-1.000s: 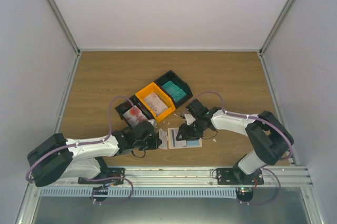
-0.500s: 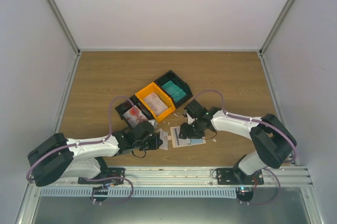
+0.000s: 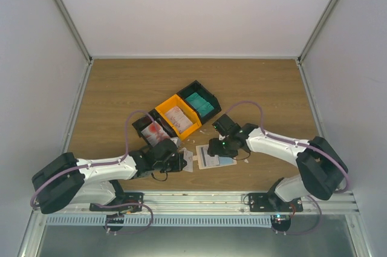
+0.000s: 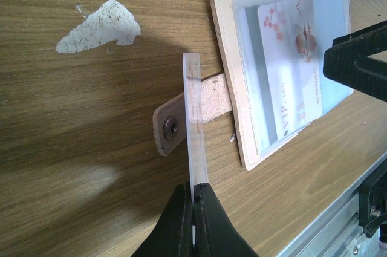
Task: Put the credit cards into the card holder
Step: Insert the credit card into the card holder.
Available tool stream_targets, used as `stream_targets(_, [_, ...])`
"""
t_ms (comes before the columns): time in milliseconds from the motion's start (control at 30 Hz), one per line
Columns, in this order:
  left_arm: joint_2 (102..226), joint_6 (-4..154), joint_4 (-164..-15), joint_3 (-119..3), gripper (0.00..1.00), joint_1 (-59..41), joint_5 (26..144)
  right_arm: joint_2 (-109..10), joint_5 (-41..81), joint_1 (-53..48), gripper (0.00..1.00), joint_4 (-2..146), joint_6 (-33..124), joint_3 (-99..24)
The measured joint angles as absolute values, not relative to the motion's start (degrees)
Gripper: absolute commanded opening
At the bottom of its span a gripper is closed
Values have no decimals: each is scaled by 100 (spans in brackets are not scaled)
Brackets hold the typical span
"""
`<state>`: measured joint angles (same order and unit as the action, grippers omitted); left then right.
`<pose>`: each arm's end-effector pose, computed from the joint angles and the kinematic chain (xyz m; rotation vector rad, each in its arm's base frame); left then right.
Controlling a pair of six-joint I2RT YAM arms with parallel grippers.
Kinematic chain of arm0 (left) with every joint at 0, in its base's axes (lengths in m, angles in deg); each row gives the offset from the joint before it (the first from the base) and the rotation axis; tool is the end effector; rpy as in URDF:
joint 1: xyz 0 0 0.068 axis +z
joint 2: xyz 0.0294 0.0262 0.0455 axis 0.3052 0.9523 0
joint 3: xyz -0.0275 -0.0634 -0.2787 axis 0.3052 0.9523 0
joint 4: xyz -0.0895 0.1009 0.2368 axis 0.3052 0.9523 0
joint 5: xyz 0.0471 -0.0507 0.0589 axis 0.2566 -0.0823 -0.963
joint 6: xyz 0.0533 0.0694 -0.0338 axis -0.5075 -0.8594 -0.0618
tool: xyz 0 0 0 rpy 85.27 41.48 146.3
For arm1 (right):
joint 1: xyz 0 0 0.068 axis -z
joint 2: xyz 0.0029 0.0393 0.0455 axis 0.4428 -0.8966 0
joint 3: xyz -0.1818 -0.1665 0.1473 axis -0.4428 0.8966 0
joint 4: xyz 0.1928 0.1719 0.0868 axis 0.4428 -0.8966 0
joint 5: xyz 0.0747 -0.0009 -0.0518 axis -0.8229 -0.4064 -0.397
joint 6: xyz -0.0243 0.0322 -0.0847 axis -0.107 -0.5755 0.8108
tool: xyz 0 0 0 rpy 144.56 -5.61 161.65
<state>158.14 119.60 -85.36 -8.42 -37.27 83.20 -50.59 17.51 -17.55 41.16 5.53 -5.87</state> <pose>0.1334 -0.2074 0.1099 0.0358 2.6759 -0.9160 0.1876 0.2014 0.1285 0.0294 2.9752 0.5607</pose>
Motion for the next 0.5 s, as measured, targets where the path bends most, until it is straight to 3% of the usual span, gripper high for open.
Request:
stream_targets(300, [15849,11947,-8562,-842,0,-3727,8339,-5330,1766,-1755,49,4116,704,-585])
stream_targets(500, [16022,11803,-8685,-890,0,-3727,8448,-5420,1659,-1838,48,4168,916,-624])
